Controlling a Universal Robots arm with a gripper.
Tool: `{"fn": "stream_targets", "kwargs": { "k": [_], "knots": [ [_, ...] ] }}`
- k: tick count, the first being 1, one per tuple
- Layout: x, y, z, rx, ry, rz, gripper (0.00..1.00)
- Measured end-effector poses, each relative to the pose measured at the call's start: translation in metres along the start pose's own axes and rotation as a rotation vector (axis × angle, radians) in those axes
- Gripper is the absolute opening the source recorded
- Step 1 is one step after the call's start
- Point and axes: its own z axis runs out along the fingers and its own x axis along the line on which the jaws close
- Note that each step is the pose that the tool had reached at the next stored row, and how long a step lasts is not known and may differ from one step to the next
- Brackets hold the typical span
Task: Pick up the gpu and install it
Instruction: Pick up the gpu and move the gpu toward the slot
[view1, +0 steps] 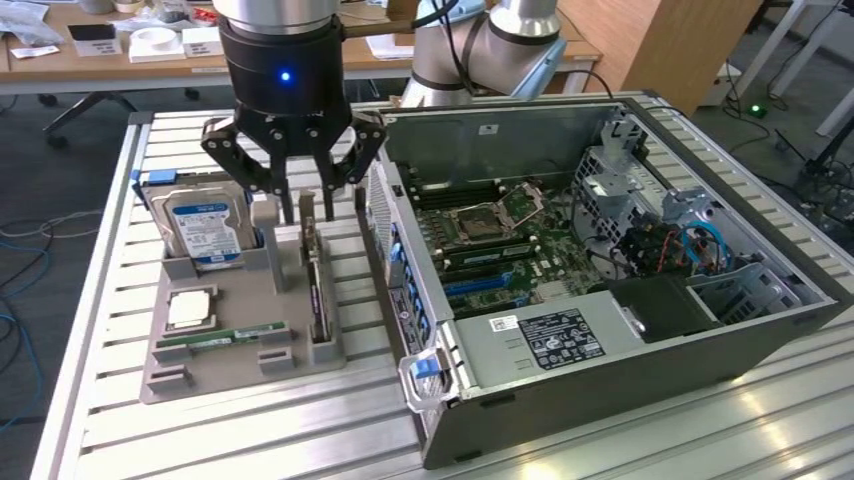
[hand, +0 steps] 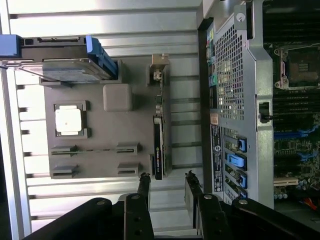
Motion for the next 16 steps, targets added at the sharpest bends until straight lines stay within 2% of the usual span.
{"fn": "stream_targets", "kwargs": {
  "k": [16],
  "knots": [
    [0.001,0.0,0.0292,0.0,0.0,0.0,0.42]
  ]
}}
